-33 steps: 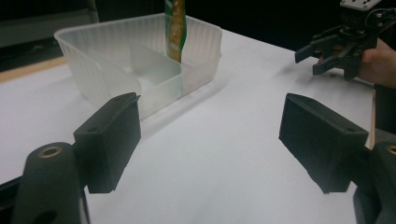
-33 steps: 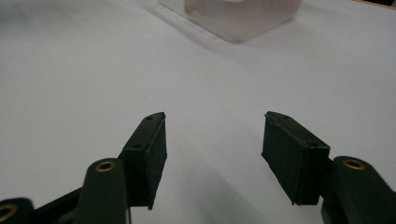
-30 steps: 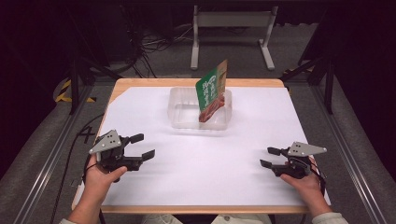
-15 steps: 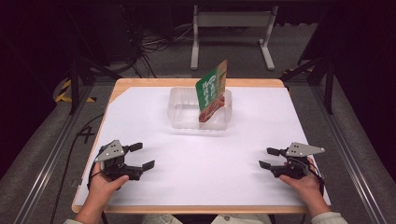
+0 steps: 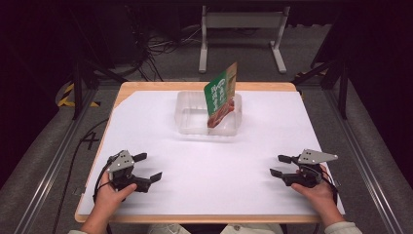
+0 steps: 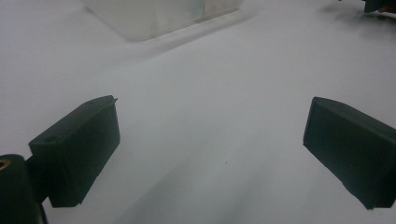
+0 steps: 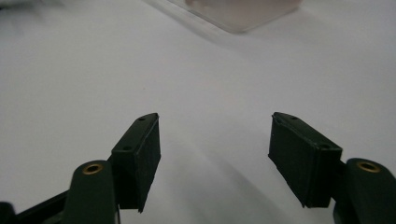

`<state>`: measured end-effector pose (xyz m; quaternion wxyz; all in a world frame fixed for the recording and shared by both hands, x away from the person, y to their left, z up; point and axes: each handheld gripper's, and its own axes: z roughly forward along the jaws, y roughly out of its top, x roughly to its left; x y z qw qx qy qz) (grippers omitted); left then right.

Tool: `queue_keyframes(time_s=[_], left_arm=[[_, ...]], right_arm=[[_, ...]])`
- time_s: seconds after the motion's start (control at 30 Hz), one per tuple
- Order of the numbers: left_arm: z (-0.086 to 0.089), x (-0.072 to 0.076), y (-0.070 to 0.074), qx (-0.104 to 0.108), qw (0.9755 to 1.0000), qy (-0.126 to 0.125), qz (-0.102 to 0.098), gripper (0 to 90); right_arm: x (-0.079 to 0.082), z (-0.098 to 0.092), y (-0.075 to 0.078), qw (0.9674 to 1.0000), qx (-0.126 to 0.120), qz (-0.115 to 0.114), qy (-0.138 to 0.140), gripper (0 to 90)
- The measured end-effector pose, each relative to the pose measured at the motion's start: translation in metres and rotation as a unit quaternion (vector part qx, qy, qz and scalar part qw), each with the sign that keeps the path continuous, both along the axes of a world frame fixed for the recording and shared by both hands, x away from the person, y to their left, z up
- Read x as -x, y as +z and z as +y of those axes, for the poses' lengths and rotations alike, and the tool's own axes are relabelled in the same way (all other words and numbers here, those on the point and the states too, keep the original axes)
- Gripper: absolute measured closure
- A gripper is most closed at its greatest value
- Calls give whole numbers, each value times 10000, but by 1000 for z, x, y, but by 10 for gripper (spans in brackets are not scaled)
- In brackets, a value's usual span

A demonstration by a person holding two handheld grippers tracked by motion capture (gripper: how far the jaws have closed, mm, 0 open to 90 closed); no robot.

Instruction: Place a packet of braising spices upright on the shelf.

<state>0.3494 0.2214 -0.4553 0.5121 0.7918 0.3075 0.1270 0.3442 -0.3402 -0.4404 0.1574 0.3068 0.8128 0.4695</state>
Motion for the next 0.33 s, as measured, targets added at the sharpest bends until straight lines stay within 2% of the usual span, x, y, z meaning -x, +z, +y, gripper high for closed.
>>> queue_keyframes(time_s=[0.23,0.27,0.33], left_arm=[[-3,0,0,-137,9999,-7,17,39],[-4,1,0,-209,9998,-47,4,40],[-5,1,0,-208,9997,-86,-21,50]], right_arm=[[0,0,0,10000,-9,-1,-12,338],[0,0,0,10000,2,-3,-20,337],[0,1,1,10000,4,-8,-27,335]])
